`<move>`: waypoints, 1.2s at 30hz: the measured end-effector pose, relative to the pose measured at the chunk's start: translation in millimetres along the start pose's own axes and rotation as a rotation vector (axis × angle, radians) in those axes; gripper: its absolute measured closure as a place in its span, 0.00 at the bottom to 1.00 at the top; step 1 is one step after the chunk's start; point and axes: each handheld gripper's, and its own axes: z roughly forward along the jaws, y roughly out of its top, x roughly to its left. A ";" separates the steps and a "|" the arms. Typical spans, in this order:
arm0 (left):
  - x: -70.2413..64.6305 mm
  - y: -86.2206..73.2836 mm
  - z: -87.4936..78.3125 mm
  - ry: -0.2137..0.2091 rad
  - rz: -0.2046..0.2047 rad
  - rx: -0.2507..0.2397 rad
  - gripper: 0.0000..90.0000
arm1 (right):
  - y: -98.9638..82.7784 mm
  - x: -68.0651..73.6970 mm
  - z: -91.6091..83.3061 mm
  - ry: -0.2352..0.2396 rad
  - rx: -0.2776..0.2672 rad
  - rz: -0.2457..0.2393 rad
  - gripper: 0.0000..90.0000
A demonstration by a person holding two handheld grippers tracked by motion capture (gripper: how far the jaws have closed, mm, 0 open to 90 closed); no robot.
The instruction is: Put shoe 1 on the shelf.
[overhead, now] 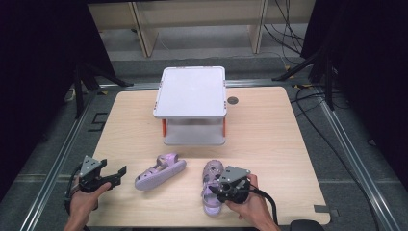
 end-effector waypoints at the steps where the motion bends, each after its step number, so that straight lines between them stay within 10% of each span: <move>1: 0.1 0.3 0.1 -0.001 -0.003 -0.005 0.17 | -0.4 -2.7 -0.5 0.003 -0.003 0.009 0.75; 11: -0.7 0.7 -0.5 0.002 0.001 -0.002 0.17 | -0.1 -10.1 -1.6 -0.003 -0.006 0.013 0.88; 36: -0.5 0.4 -1.8 0.007 0.004 0.003 0.17 | 6.8 -4.7 -4.3 -0.009 0.027 -0.112 0.68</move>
